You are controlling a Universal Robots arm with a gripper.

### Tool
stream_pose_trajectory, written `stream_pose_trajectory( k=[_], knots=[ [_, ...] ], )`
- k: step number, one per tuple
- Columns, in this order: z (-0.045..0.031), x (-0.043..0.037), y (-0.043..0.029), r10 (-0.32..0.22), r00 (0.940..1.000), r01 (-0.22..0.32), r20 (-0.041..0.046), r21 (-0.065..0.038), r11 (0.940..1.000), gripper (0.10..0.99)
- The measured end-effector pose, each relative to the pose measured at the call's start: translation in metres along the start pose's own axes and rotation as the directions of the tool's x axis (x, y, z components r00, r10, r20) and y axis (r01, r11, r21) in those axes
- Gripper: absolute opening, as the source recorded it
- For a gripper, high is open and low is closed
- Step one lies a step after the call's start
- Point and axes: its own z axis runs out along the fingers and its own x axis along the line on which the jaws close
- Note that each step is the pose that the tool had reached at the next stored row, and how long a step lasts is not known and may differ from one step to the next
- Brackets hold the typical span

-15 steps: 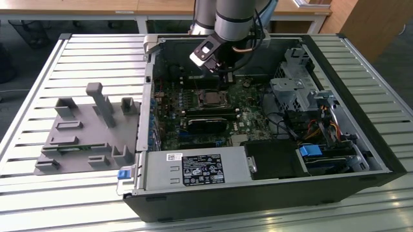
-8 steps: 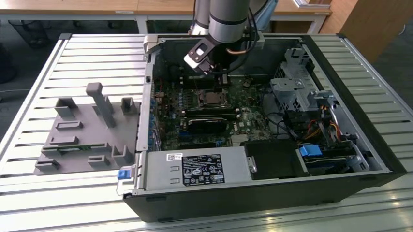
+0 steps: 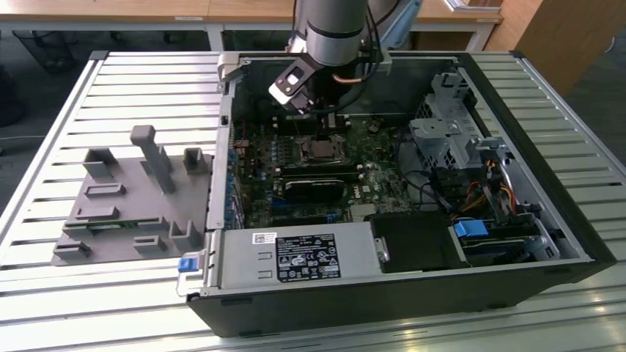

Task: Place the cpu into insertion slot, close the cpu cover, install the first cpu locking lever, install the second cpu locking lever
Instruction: 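Close the cpu cover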

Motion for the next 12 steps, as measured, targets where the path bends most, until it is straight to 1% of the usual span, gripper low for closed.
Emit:
stream_pose_trajectory(
  k=[2,4,12],
  knots=[
    [0.0006,0.0000,-0.0042,0.000,1.0000,0.000,0.0000,0.000,1.0000,0.106],
    [0.0018,0.0000,-0.0068,-0.001,1.0000,0.001,0.0000,0.000,1.0000,0.106],
    [0.0119,-0.0002,-0.0128,-0.005,1.0000,0.005,0.0001,0.000,1.0000,0.106]
  ],
)
